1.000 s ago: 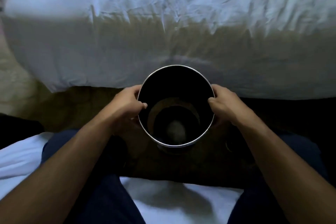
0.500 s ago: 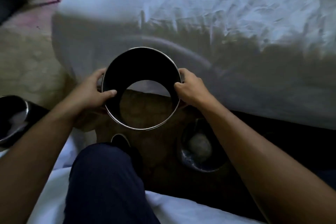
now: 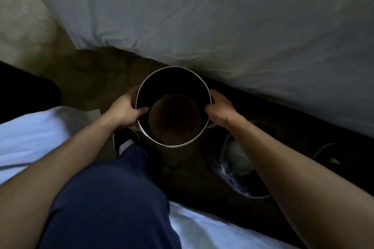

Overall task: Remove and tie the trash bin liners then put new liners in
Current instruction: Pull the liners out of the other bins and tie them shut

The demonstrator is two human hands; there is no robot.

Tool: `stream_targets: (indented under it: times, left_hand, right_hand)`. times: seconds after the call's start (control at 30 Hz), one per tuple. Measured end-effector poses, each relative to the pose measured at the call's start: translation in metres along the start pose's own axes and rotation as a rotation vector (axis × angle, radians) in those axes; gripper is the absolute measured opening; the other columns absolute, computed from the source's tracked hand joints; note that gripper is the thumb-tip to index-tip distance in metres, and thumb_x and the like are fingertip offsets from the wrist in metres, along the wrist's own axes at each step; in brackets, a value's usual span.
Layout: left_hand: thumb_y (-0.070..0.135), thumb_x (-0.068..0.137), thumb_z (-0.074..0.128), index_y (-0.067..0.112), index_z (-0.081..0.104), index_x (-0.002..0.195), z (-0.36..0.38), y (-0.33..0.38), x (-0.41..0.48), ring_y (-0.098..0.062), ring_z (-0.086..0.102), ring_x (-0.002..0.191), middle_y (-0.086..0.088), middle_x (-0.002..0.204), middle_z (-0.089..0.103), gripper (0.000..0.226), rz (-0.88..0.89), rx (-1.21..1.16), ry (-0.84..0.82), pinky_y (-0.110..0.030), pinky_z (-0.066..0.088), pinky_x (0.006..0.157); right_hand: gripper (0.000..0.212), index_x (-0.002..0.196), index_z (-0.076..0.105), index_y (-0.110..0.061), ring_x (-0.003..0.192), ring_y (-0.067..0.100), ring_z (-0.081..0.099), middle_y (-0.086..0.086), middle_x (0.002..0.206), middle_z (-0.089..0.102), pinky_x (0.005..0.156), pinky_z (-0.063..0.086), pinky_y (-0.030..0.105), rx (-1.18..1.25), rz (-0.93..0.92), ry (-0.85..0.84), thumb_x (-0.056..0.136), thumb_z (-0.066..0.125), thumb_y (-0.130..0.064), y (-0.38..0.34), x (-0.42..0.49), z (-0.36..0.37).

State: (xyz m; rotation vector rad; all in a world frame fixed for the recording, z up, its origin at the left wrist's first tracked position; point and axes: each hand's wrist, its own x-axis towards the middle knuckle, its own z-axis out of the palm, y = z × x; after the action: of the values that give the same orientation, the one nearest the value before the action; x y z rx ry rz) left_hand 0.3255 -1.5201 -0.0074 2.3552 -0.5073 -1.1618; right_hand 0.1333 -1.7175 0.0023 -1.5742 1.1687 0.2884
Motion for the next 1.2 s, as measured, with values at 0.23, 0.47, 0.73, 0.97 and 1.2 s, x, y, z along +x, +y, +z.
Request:
stream_targets:
  times: [0.23,0.47,0.73,0.97,1.2]
  left_hand:
    - [0.009,0.093,0.068,0.024,0.027,0.155,0.017,-0.004,0.008,-0.009,0.061,0.076,0.001,0.120,0.055,0.076,-0.159,-0.136,-0.120,-0.012,0.051,0.048]
    - [0.018,0.092,0.071,0.014,0.057,0.129,-0.011,0.052,-0.021,-0.030,0.072,0.094,-0.013,0.114,0.069,0.040,-0.144,-0.066,-0.122,-0.050,0.062,0.078]
    - [0.021,0.099,0.061,0.017,0.046,0.144,0.012,0.178,-0.077,-0.033,0.066,0.109,-0.013,0.128,0.064,0.047,0.000,-0.008,-0.242,-0.051,0.057,0.088]
    - [0.021,0.100,0.060,0.021,0.057,0.131,0.122,0.231,-0.098,-0.031,0.067,0.106,-0.012,0.117,0.067,0.031,0.093,0.086,-0.310,-0.053,0.057,0.089]
    - [0.051,0.100,0.050,0.030,0.035,0.152,0.218,0.175,-0.078,-0.025,0.053,0.118,-0.001,0.139,0.052,0.058,-0.153,-0.044,-0.244,-0.050,0.050,0.098]
  right_hand:
    - [0.051,0.136,0.049,-0.029,0.103,0.028,0.066,0.004,0.120,0.063,0.086,0.061,0.049,0.003,0.009,-0.030,0.089,0.063,-0.015,0.018,0.024,0.014]
    - [0.063,0.150,0.043,-0.022,0.124,0.024,0.058,0.006,0.140,0.057,0.103,0.053,0.049,0.028,-0.064,-0.023,0.091,0.061,-0.017,0.031,-0.034,-0.032]
    - [0.043,0.137,0.057,-0.025,0.127,0.014,0.056,-0.003,0.134,0.061,0.105,0.051,0.047,0.036,-0.143,0.105,0.095,0.058,-0.013,0.102,-0.129,-0.133]
    - [0.033,0.131,0.060,-0.028,0.119,0.015,0.058,-0.006,0.127,0.062,0.102,0.053,0.046,0.172,-0.024,0.262,0.098,0.059,-0.023,0.175,-0.152,-0.196]
    - [0.030,0.127,0.061,-0.017,0.114,0.028,0.059,0.009,0.123,0.063,0.104,0.049,0.049,0.344,0.300,0.264,0.103,0.053,-0.034,0.228,-0.123,-0.175]
